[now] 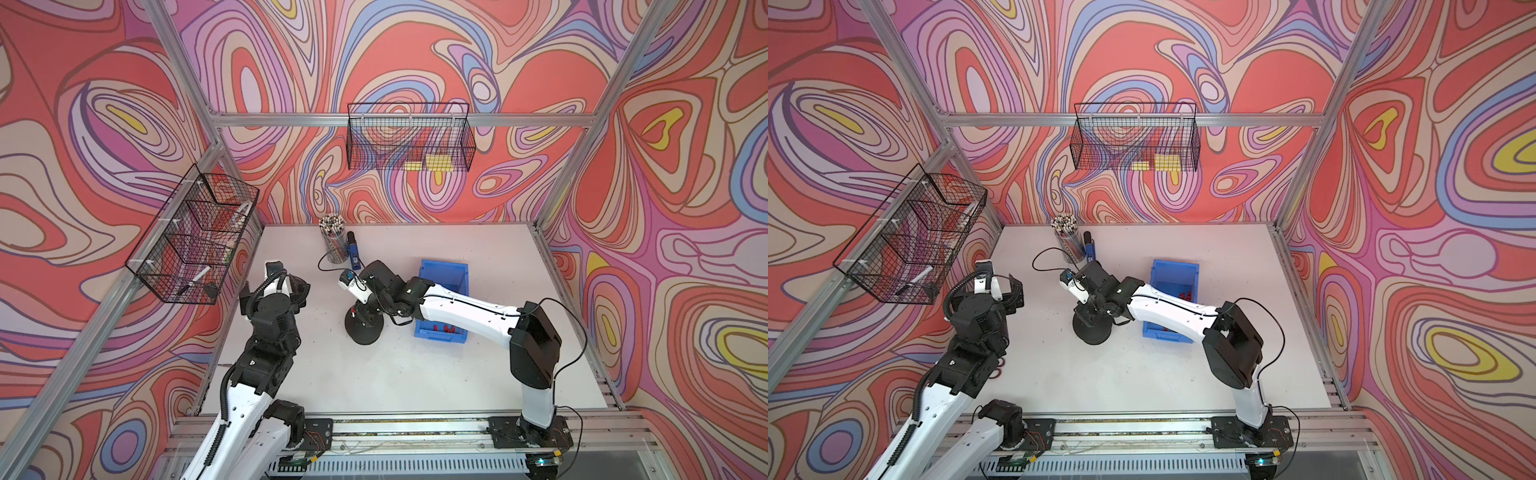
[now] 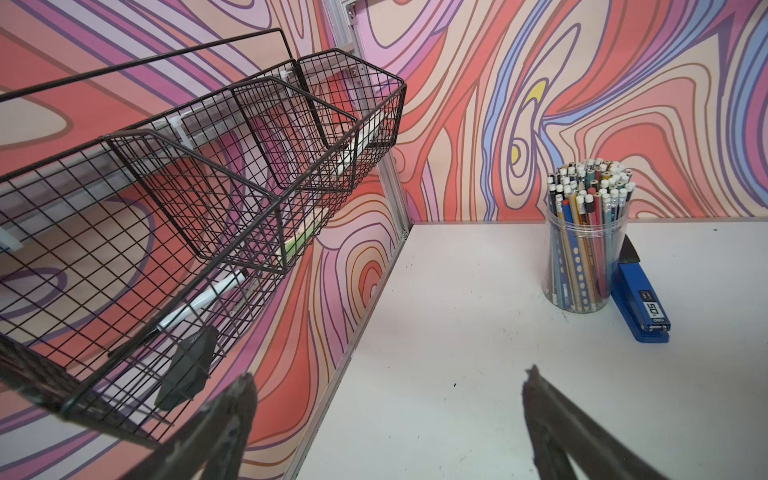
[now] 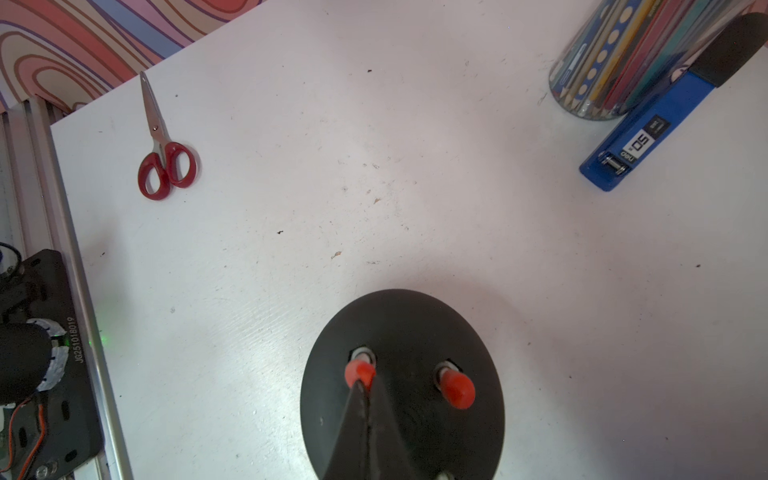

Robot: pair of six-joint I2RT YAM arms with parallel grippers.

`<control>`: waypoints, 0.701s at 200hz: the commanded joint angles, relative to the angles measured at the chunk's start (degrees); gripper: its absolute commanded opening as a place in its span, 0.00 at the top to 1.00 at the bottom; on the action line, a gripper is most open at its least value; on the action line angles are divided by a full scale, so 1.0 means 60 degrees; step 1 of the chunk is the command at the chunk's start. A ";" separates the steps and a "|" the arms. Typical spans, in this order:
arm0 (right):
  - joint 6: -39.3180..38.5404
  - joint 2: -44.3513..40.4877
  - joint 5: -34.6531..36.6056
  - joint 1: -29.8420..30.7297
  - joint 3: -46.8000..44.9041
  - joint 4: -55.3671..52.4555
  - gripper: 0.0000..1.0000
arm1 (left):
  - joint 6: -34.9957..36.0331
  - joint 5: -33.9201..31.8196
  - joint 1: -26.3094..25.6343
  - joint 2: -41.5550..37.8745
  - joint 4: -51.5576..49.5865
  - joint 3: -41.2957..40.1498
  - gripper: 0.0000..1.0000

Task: Cover the protruding screws with screw protection sleeves
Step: Attach the screw protection sleeve to the screw.

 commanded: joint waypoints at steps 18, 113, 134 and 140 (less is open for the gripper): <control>-0.0153 0.0240 -0.0133 0.0047 0.0253 -0.0336 1.00 | -0.0155 0.0033 0.0087 -0.0042 0.0098 0.0006 0.01; -0.0611 0.0408 0.0126 0.0047 0.0542 -0.0925 0.97 | -0.0181 0.0092 0.0130 -0.0042 0.0063 0.0022 0.01; -0.0611 0.0362 0.0063 0.0047 0.0539 -0.0922 0.89 | -0.0197 0.0092 0.0148 -0.0038 0.0067 0.0022 0.01; -0.0612 0.0345 0.0016 0.0053 0.0550 -0.0918 0.88 | -0.0200 0.0092 0.0152 -0.0042 0.0066 0.0022 0.01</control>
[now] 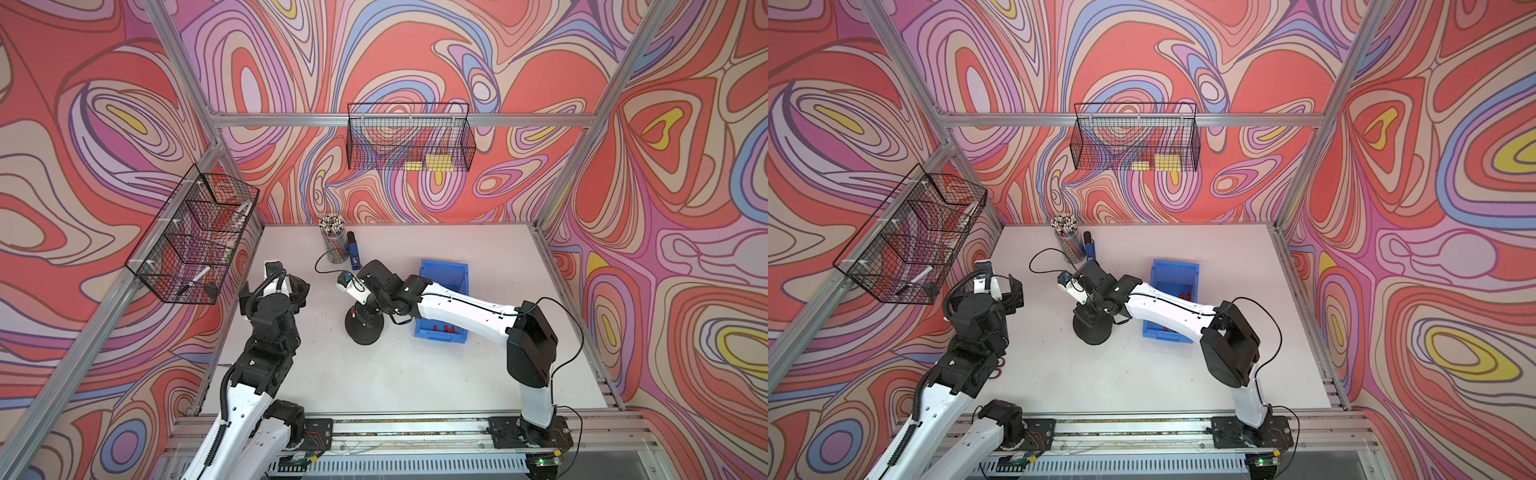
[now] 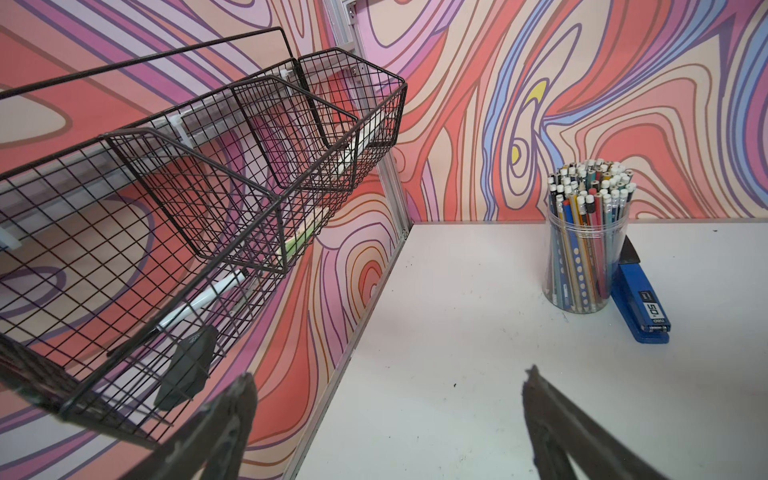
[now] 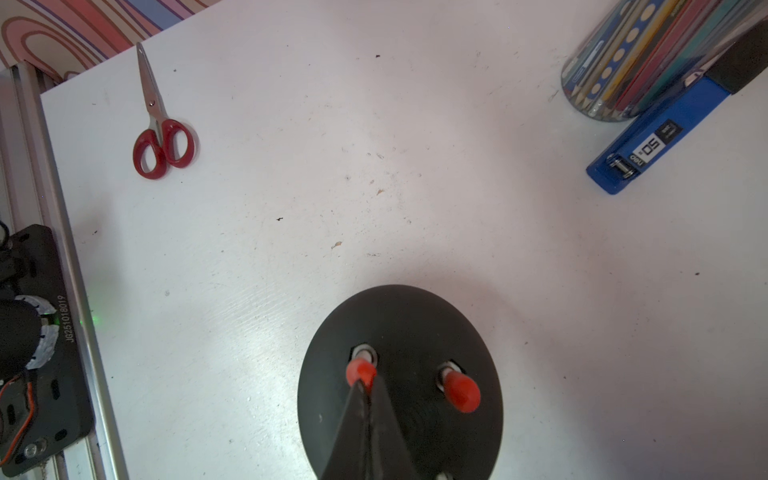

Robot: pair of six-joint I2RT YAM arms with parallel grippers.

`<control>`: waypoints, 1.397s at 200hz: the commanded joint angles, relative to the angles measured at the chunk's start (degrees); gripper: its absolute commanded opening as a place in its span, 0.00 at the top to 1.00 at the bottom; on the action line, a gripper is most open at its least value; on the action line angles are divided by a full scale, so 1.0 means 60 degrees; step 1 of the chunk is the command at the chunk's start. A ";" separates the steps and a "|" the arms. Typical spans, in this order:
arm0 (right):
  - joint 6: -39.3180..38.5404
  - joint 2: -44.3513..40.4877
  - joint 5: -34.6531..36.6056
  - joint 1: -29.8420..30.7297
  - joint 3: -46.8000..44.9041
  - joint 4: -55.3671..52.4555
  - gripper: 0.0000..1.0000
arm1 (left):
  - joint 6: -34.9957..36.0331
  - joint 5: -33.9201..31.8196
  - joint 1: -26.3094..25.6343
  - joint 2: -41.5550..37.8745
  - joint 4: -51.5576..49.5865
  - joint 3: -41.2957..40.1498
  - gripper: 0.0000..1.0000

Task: Cover the protruding screws with screw protection sleeves
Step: Attach the screw protection sleeve to the screw, then pick up the screw protection sleeve from the storage box.

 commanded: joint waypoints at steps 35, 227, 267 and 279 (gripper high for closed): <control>-0.0024 -0.0055 -0.0154 0.0036 0.0026 -0.0097 0.81 | -0.0185 0.0086 0.0093 -0.0015 0.0059 0.0024 0.00; 0.4352 -0.4935 0.5305 -0.1636 -0.2974 -0.2632 0.74 | -0.1005 0.8205 -0.0073 0.1487 -0.0621 0.1156 0.09; 0.5935 -0.4242 0.5886 -0.2121 -0.3182 -0.3853 0.73 | -0.0726 0.9458 -0.0779 0.2106 -0.0772 0.1326 0.12; 0.6281 -0.4062 0.5683 -0.2152 -0.3431 -0.3720 0.74 | -0.0588 0.9452 -0.0902 0.2086 -0.0866 0.1270 0.11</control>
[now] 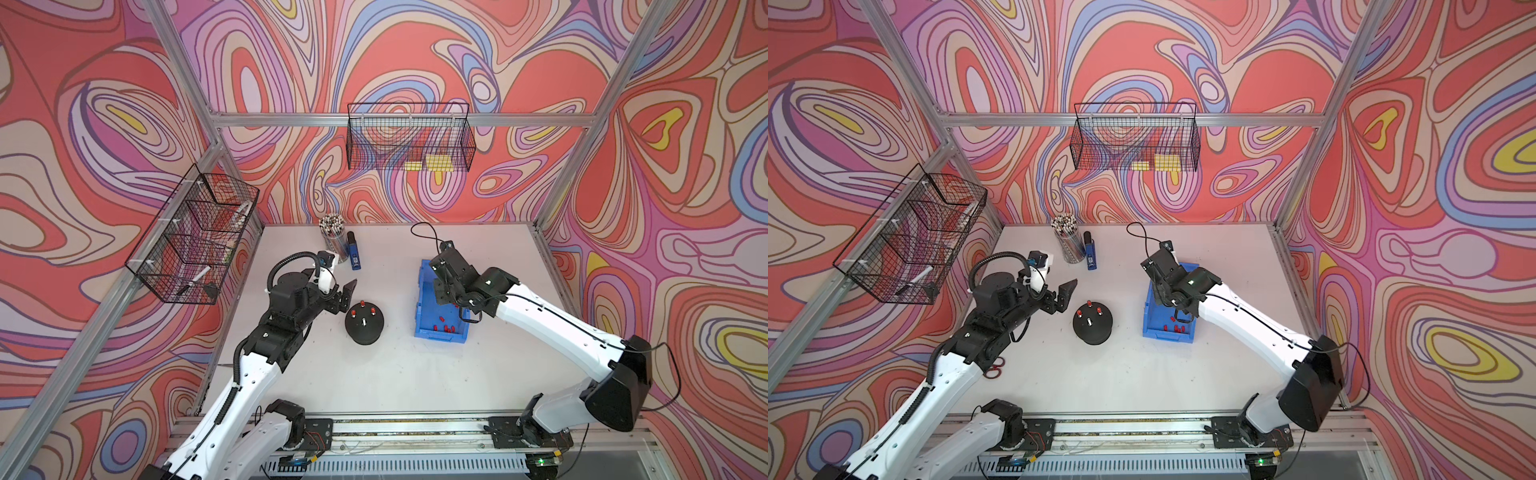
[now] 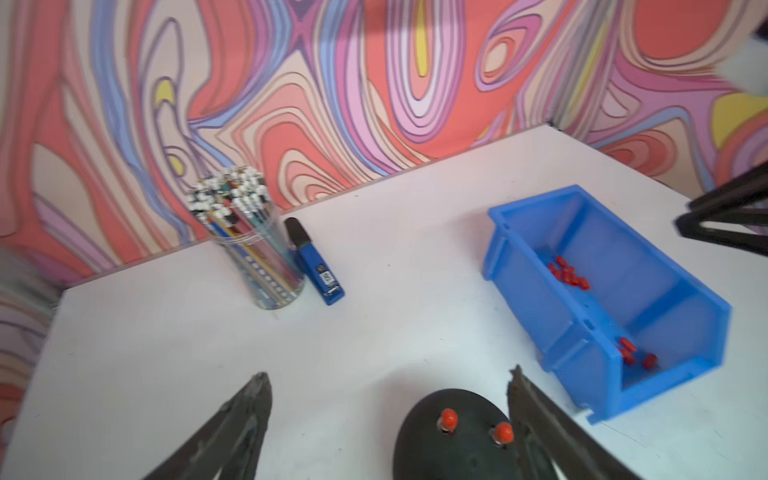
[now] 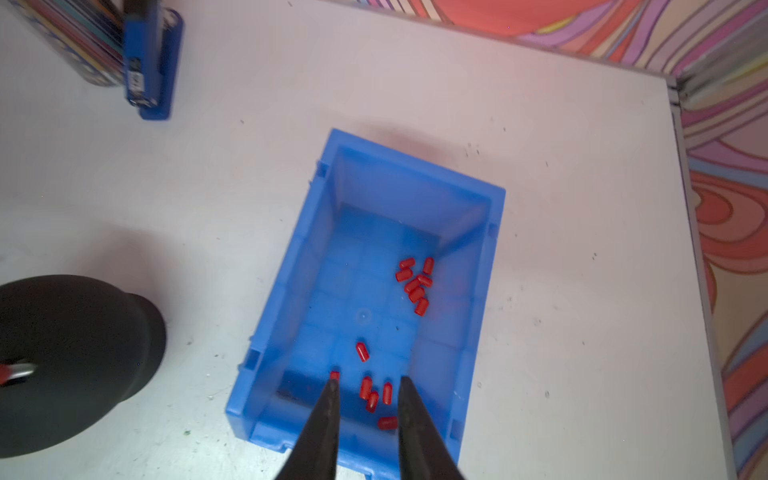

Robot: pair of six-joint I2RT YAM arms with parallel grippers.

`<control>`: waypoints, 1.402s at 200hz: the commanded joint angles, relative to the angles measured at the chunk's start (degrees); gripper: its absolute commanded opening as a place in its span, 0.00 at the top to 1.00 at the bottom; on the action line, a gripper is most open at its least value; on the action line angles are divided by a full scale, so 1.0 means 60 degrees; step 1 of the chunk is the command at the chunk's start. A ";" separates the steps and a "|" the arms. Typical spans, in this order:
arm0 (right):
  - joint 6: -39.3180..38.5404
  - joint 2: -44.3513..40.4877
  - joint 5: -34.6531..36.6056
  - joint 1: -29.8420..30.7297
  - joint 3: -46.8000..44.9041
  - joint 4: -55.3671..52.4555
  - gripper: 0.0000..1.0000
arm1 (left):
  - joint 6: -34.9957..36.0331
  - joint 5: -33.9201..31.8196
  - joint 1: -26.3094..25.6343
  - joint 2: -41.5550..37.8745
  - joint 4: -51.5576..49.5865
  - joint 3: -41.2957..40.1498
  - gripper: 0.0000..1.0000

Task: Cover the protruding screws with screw protection sleeves
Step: Pick up the screw protection sleeve from the storage box.

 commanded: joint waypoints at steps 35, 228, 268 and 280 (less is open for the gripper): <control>0.2107 0.0698 -0.0725 -0.0049 -0.1454 0.0383 0.75 | 0.0356 0.0321 -0.0282 -0.0147 -0.0207 -0.0079 0.10; 0.0534 0.2490 -0.1913 -0.0927 -0.2526 0.3154 0.75 | 0.0424 -0.1165 -0.0275 0.0083 -0.0298 -0.0050 0.08; 0.0486 0.2769 -0.1916 -0.0953 -0.2665 0.3300 0.74 | 0.0414 -0.1157 -0.0271 0.0185 -0.0295 -0.0021 0.08; 0.0463 0.2826 -0.1978 -0.0978 -0.2701 0.3361 0.74 | 0.0399 -0.1154 -0.0277 0.0201 -0.0295 -0.0021 0.08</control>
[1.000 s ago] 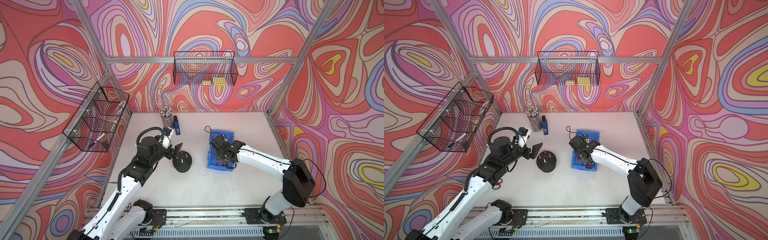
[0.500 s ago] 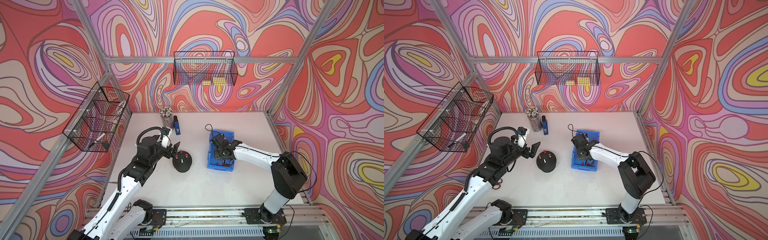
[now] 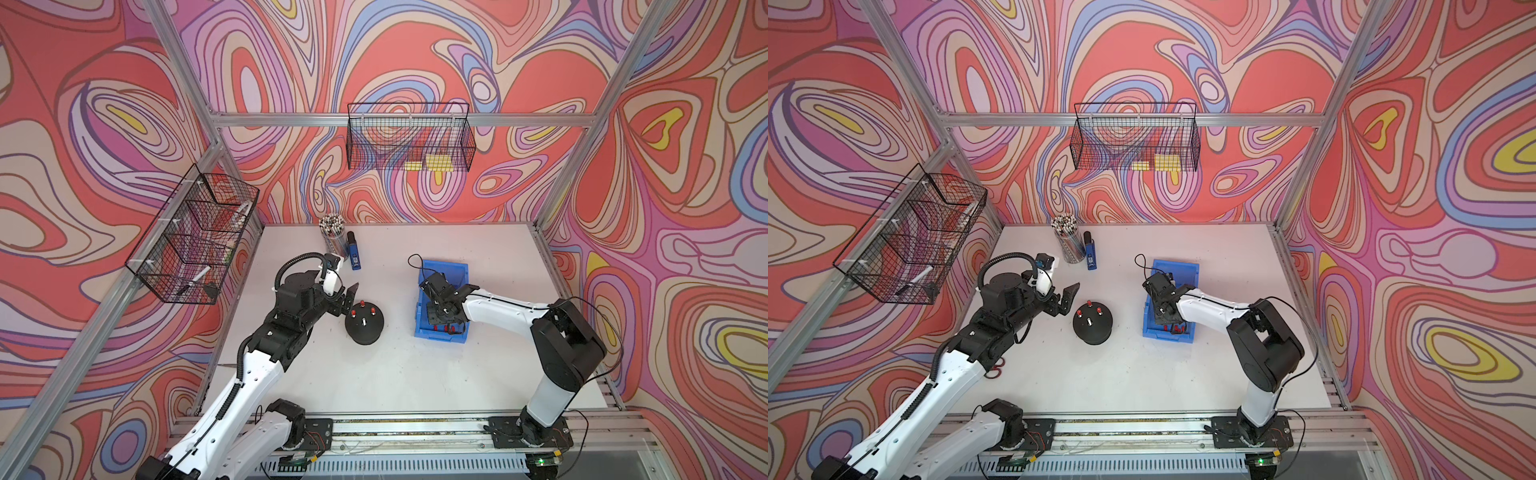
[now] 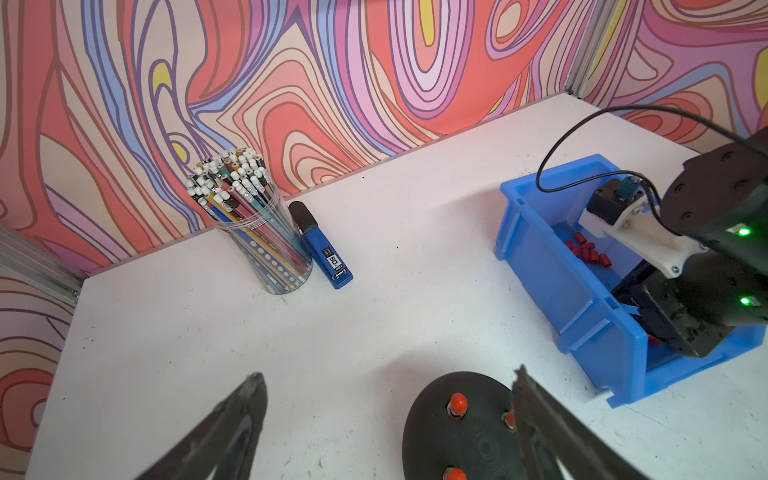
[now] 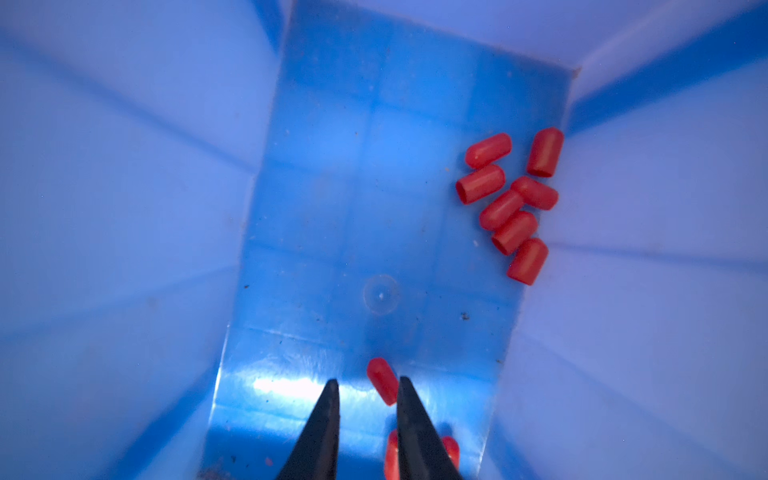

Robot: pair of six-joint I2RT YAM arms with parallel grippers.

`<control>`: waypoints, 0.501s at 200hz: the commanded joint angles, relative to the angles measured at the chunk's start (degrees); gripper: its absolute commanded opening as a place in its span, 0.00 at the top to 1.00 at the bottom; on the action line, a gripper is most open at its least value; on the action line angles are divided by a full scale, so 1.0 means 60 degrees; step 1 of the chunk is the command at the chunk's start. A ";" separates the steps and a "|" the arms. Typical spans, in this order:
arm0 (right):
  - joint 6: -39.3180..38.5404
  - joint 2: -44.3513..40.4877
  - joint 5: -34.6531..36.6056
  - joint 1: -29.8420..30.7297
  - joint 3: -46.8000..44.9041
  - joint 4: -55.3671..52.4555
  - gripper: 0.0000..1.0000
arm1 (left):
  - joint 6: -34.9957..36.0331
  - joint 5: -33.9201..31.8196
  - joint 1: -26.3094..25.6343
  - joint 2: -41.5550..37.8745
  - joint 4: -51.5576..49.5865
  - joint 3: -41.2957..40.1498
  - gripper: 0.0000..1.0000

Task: Cover the protruding screws with screw protection sleeves
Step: Pick up the screw protection sleeve from the storage box.

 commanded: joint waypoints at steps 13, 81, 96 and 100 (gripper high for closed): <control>-0.0110 0.0443 -0.0122 -0.0117 -0.0223 0.0242 0.74 | 0.0033 -0.0046 -0.0027 0.0080 -0.0087 0.0012 0.08; -0.0235 0.0558 -0.0073 -0.0192 -0.0269 0.0401 0.77 | 0.0043 -0.0088 -0.0030 0.0081 -0.0087 0.0012 0.08; -0.0262 0.0559 -0.0048 -0.0214 -0.0240 0.0387 0.80 | 0.0039 -0.0095 -0.0027 0.0080 -0.0087 0.0012 0.08; -0.0258 0.0550 -0.0048 -0.0220 -0.0227 0.0374 0.80 | 0.0042 -0.0102 -0.0034 0.0080 -0.0087 0.0012 0.08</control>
